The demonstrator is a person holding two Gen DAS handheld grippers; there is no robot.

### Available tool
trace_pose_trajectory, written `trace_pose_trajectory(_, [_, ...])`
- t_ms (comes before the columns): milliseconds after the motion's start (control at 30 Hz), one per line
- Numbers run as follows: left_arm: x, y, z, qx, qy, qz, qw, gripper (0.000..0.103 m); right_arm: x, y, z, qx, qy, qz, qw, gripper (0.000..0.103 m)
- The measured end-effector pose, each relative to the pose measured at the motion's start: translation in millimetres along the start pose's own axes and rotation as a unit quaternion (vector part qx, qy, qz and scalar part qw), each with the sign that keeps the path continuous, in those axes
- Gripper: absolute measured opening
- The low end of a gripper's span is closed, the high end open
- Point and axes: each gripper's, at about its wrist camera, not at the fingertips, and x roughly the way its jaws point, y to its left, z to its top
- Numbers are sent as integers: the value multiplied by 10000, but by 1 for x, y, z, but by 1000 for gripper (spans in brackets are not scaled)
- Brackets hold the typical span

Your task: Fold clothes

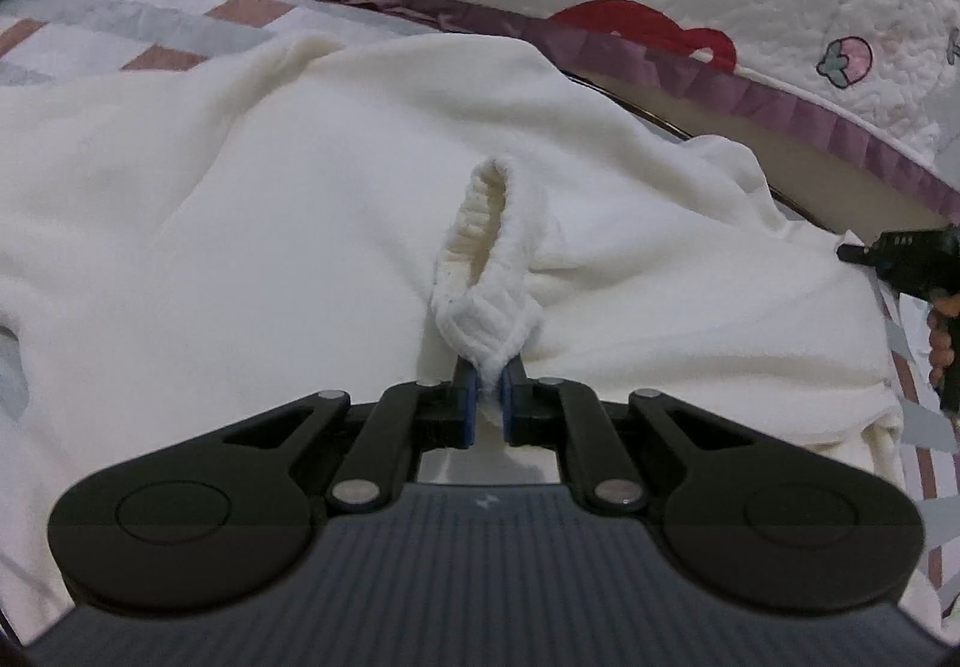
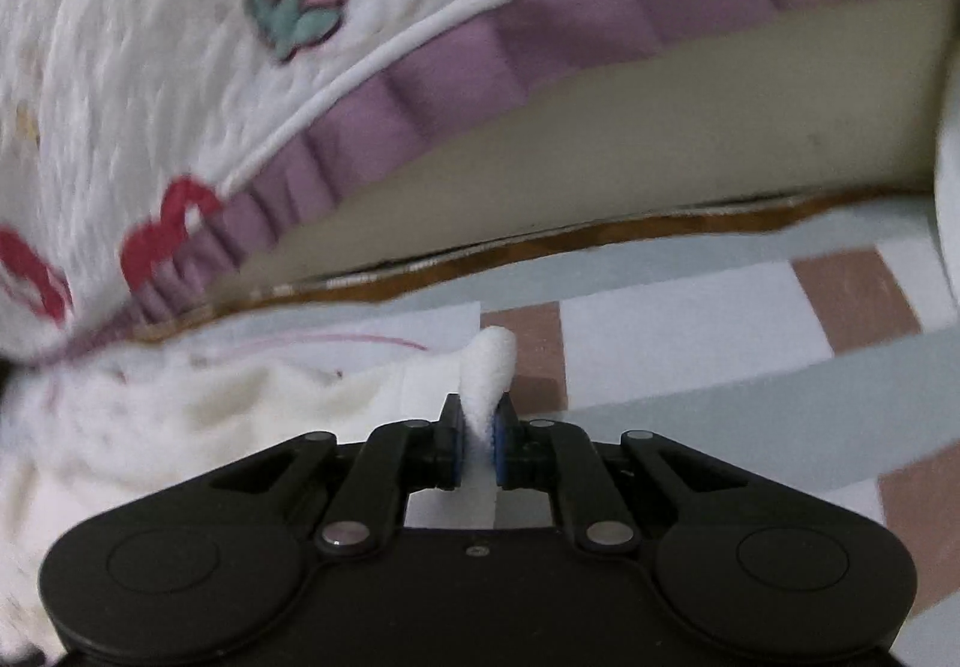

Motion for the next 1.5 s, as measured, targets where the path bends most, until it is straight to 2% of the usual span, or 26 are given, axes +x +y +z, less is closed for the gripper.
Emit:
trace_pose_trajectory(133, [-1,1,0,-51,28,-25,10000,7,-22,13,-1,-397,30,-198,9990,29])
trace_pose_trajectory(167, [-1,2,0,-61,38,-35,10000,8,-39,16,-6,-497,-84,-39,9987,34])
trace_pose_trajectory(233, [1,5,0,-111,107,-59,9999,9,-72,21,-18,-842,-235,274,9958,59])
trace_pose_trajectory(267, [2,7,0,-141,159,-77,9997,9,-88,25,-29,-1214,-260,392,9915,60])
trace_pose_trajectory(333, [5,9,0,-192,181,-123,9996,10,-113,33,-53,-1901,-175,536,9801,60])
trace_pose_trajectory(400, [6,12,0,-319,148,-151,9993,20,-125,34,-78,-2256,153,530,9726,60])
trace_pose_trajectory(467, [6,18,1,-532,46,-135,9985,47,-126,30,-99,-2378,479,453,9691,60])
trace_pose_trajectory(500, [8,20,1,-621,15,-173,9979,47,-124,29,-106,-2416,597,432,9676,60])
trace_pose_trajectory(533, [9,22,1,-694,1,-219,9974,43,-122,28,-113,-2445,696,416,9663,60])
trace_pose_trajectory(600, [9,24,3,-805,66,-371,9960,13,-120,29,-115,-2414,707,422,9669,60])
trace_pose_trajectory(700, [-2,27,9,-1261,73,-721,9894,13,-119,37,-105,-2292,576,479,9705,60])
trace_pose_trajectory(833, [-7,11,14,-565,11,17,9984,16,-114,67,-81,-2332,295,503,9707,60])
trace_pose_trajectory(900, [-5,13,13,-632,101,89,9979,17,-109,88,-77,-2428,249,683,9674,61])
trace_pose_trajectory(967, [-6,16,14,-665,50,138,9977,25,-103,111,-80,-2610,244,886,9609,63])
trace_pose_trajectory(1100, [-11,23,15,-791,-102,320,9963,30,-83,157,-94,-3237,370,1116,9388,63])
trace_pose_trajectory(1167, [-18,28,18,-862,-261,394,9952,36,-69,179,-96,-3371,494,1276,9315,63])
trace_pose_trajectory(1233, [-26,35,22,-949,-452,530,9930,34,-55,201,-97,-3432,597,1454,9260,63])
trace_pose_trajectory(1300, [-33,43,27,-964,-642,918,9890,34,-43,224,-98,-3451,705,1679,9207,63])
trace_pose_trajectory(1333, [-35,51,29,-1005,-653,997,9878,34,-39,235,-99,-3455,743,1777,9185,63])
trace_pose_trajectory(1500, [-52,95,37,-1678,-806,1138,9759,35,-23,274,-111,-3354,1031,2200,9102,64])
